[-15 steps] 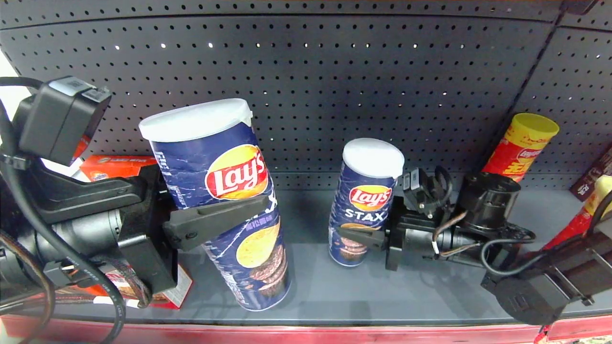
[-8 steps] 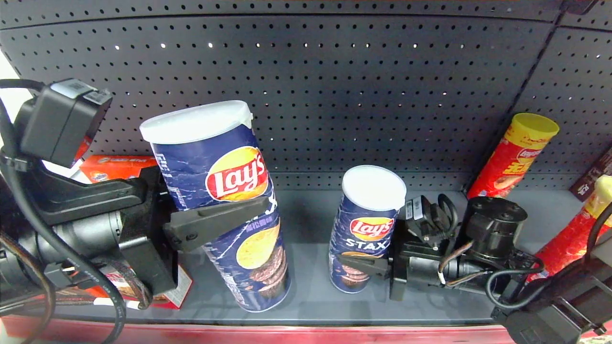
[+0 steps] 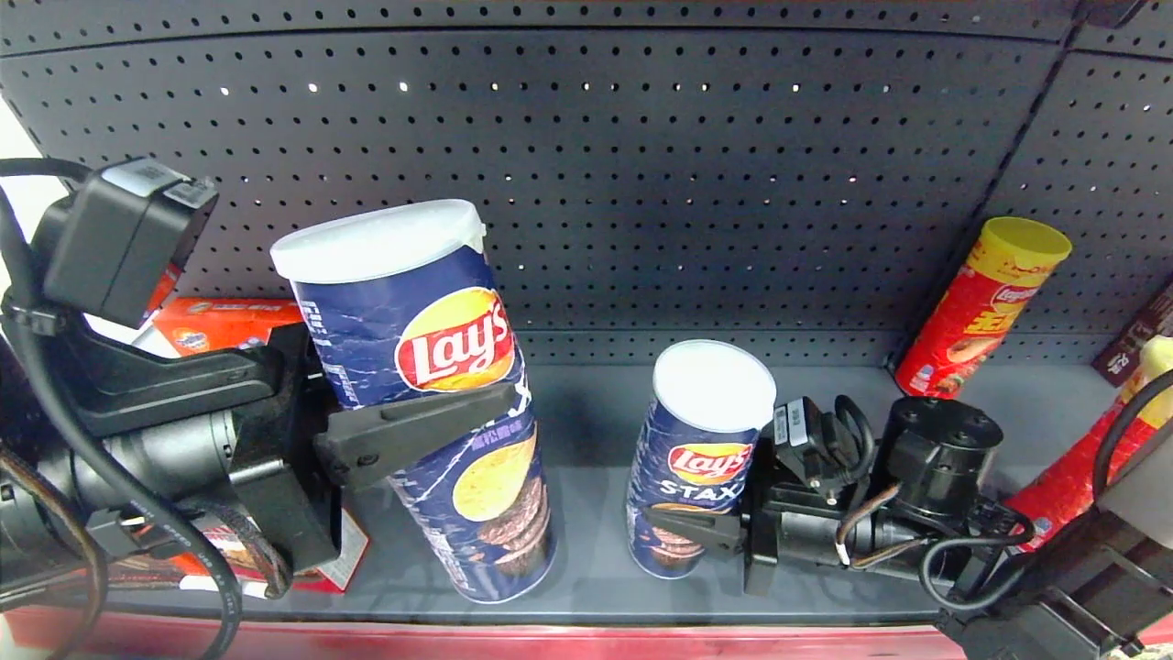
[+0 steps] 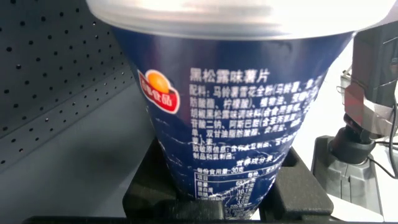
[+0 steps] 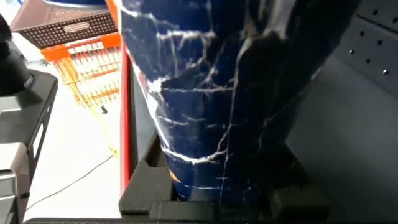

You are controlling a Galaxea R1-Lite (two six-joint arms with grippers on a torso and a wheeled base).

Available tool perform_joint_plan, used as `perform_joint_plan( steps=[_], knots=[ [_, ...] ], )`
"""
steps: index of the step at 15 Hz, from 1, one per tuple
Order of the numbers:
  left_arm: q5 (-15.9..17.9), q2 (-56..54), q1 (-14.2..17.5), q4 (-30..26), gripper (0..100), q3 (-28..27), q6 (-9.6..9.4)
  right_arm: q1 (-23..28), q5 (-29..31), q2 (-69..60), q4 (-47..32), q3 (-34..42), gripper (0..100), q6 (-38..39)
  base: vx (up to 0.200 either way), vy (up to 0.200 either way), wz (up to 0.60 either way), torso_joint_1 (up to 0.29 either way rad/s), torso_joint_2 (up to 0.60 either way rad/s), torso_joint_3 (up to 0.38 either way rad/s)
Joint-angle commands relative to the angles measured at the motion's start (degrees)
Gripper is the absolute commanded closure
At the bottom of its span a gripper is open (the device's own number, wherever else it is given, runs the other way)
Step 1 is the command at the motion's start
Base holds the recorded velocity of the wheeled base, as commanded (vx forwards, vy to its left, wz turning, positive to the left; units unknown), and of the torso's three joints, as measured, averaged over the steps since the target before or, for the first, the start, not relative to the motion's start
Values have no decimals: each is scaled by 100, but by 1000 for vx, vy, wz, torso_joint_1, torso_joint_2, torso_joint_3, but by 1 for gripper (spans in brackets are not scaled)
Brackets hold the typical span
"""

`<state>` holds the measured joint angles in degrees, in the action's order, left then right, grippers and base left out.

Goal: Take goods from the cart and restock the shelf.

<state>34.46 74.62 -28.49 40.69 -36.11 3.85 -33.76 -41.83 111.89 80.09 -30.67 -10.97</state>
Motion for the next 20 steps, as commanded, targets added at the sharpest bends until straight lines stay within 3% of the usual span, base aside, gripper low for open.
perform_joint_plan(
  steps=[1, 6, 7, 13, 20],
  knots=[
    [-1, 9, 19, 0, 100, 7, 1, -8, -1, 167, 33, 70, 100, -1, 0, 0, 0, 0, 0, 0],
    [8, 9, 19, 9, 100, 86, 1, -17, -1, 97, 33, 202, 100, -1, 0, 0, 0, 0, 0, 0],
    [8, 9, 19, 9, 100, 95, 1, -8, -1, 97, 42, 211, 0, -1, 0, 0, 0, 0, 0, 0],
    [-1, -26, 19, 18, 100, 130, 1, 45, 8, -483, 33, 448, 0, -1, 0, 0, 0, 0, 0, 0],
    [8, -167, 19, 18, 100, 166, 1, 458, 78, -2391, -46, 1468, 0, 227, 0, 0, 0, 0, 0, 0]
  ],
)
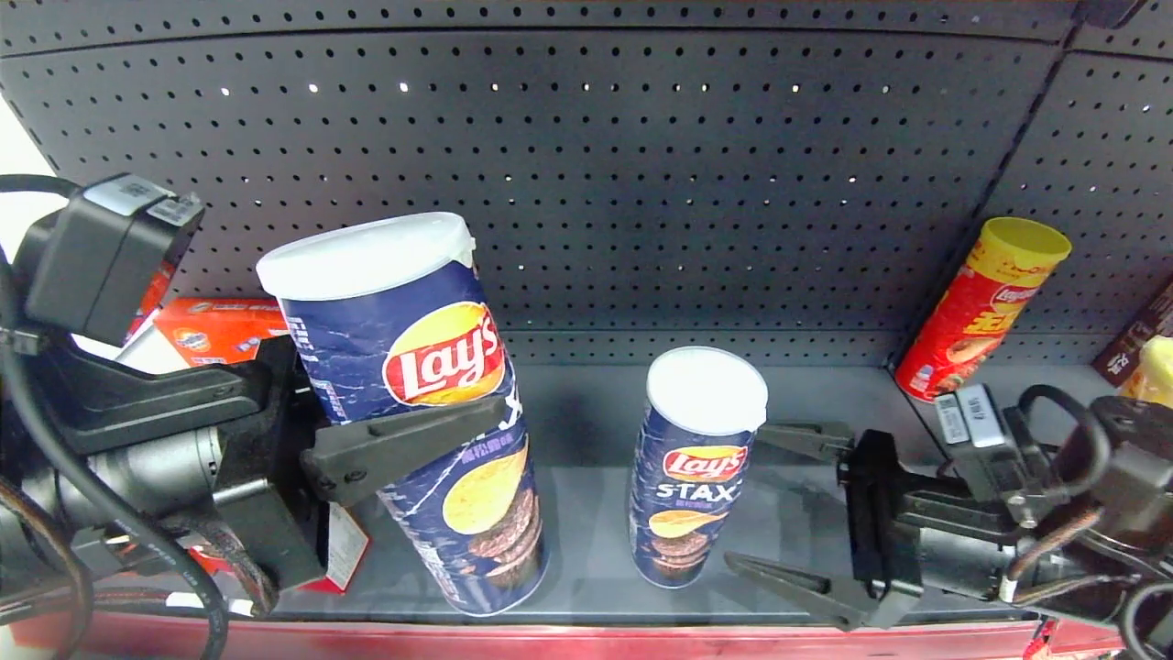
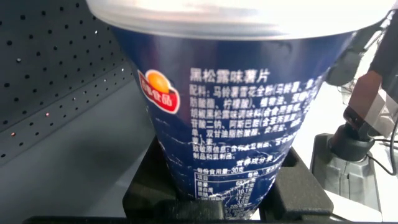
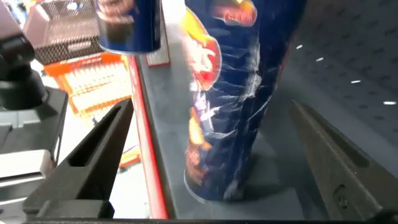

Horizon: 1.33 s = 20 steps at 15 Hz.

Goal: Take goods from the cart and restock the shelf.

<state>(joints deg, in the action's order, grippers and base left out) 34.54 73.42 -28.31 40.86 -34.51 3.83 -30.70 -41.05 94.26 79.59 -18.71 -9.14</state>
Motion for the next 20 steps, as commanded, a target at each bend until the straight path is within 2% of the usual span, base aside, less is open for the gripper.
perform_joint_plan(
  steps=[1, 2, 4, 6, 7, 9, 10, 11, 12, 14, 15, 16, 18, 20],
  knots=[
    [9, -118, 1, 1, 100, 67, 4, 266, 9, -1076, -23, 527, 0, 71, 0, 0, 0, 0, 0, 0],
    [9, -135, 1, 1, 100, 103, 4, 363, 26, -1384, -172, 632, 0, 71, 0, 0, 0, 0, 0, 0],
    [18, -188, 1, 1, 100, 120, 4, 521, 501, -2157, -919, 790, 0, 71, 0, 0, 0, 0, 0, 0],
    [18, -294, 9, 1, 100, 120, 4, 556, 1644, -3256, -2044, 1010, 0, 194, 0, 0, 0, 0, 0, 0],
    [27, -329, 18, 1, 100, 120, 13, 547, 1899, -3555, -2343, 1107, 0, 246, 0, 0, 0, 0, 0, 0],
    [62, -346, 185, 9, 100, 120, 74, 494, 2962, -4873, -3784, 1379, 0, 255, 0, 0, 0, 0, 0, 0],
    [71, -390, 212, 9, 100, 120, 83, 459, 3278, -5488, -4452, 1397, 0, 238, 0, 0, 0, 0, 0, 0],
    [115, -434, 220, 1, 100, 120, 92, 459, 3410, -5910, -4918, 1397, 0, 238, 0, 0, 0, 0, 0, 0],
    [220, -487, 238, 1, 100, 120, 153, 503, 3524, -6657, -5762, 1388, 0, 238, 0, 0, 0, 0, 0, 0],
    [264, -487, 185, 9, 100, 111, 145, 907, 3885, -8916, -7977, 1388, 0, 325, 0, 0, 0, 0, 0, 0],
    [264, -478, 176, 9, 100, 129, 145, 1066, 3990, -9426, -8785, 1353, 0, 484, 0, 0, 0, 0, 0, 0],
    [273, -461, 176, 9, 100, 138, 136, 1074, 4175, -9426, -8794, 1353, 0, 668, 0, 0, 0, 0, 0, 0],
    [273, -478, 159, 9, 100, 199, 127, 1074, 4412, -9426, -8267, 1572, 0, 791, 0, 0, 0, 0, 0, 0],
    [273, -478, 168, 9, 100, 190, 127, 1066, 4623, -9426, -8249, 1590, 0, 782, 0, 0, 0, 0, 0, 0]
  ],
)
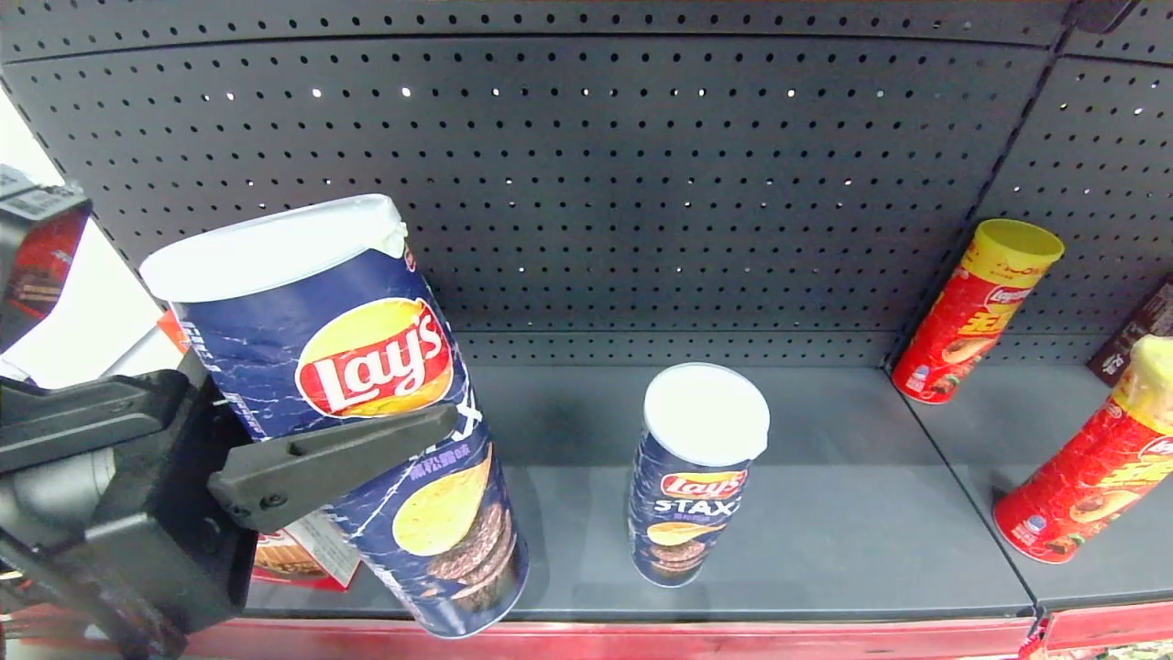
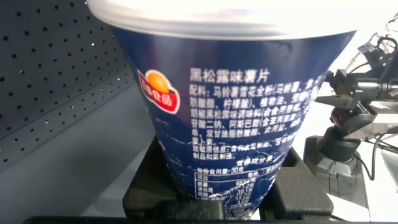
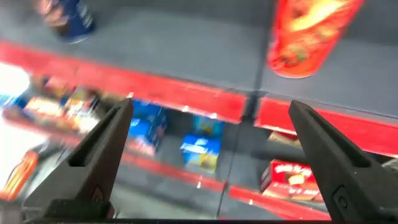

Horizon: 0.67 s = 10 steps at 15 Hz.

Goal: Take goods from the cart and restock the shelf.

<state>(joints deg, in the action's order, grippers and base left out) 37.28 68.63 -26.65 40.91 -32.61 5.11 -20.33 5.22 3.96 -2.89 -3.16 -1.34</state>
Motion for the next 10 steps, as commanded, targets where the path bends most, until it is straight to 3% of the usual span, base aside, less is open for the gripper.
perform_joint_plan(
  steps=[1, 4, 6, 10],
  knots=[
    [-1, 1, 2, 5, 100, 0, 8, 29, 85, -396, -1, 43, 0, -42, 0, 0, 0, 0, 0, 0],
    [25, -8, 11, -13, 100, -35, 34, 29, -267, -396, -1, 43, 0, -86, 0, 0, 0, 0, 0, 0],
    [368, 27, 81, -22, 100, -35, 43, 12, -627, -396, -1, 43, 0, -112, 0, 0, 0, 0, 0, 0],
    [429, 150, 46, 13, 100, -79, 34, 29, -592, -396, -1, 52, 0, -50, 0, 0, 0, 0, 0, 0]
  ],
)
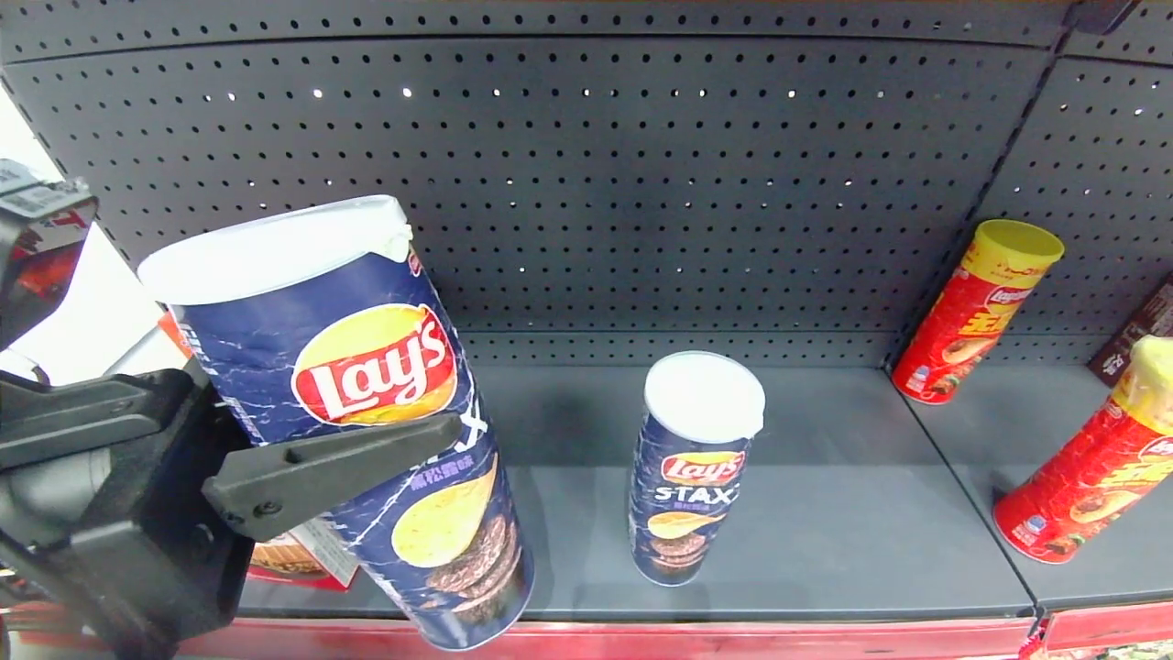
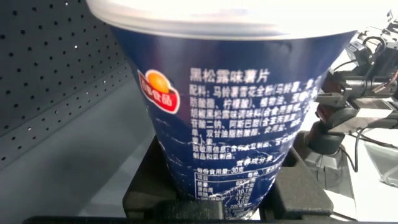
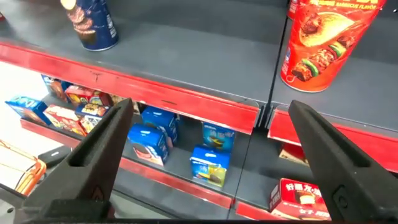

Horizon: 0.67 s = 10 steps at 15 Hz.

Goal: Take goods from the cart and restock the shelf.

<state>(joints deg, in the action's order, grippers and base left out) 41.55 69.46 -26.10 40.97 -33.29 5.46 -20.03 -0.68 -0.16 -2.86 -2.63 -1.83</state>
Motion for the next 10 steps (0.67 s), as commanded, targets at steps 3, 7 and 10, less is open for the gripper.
perform_joint_plan(
  steps=[3, 7, 10],
  knots=[
    [-252, 120, -97, -89, 100, -239, 456, -1, -2, 16, -4, 0, 0, -2, 0, 0, 0, 0, 0, 0],
    [-156, 287, -36, -582, 100, -1004, 658, -1, -11, 16, 5, 0, 0, -98, 0, 0, 0, 0, 0, 0],
    [-199, 683, 131, -599, 100, -1048, 60, -1, -2, 16, 5, 0, 0, -98, 0, 0, 0, 0, 0, 0]
  ],
)
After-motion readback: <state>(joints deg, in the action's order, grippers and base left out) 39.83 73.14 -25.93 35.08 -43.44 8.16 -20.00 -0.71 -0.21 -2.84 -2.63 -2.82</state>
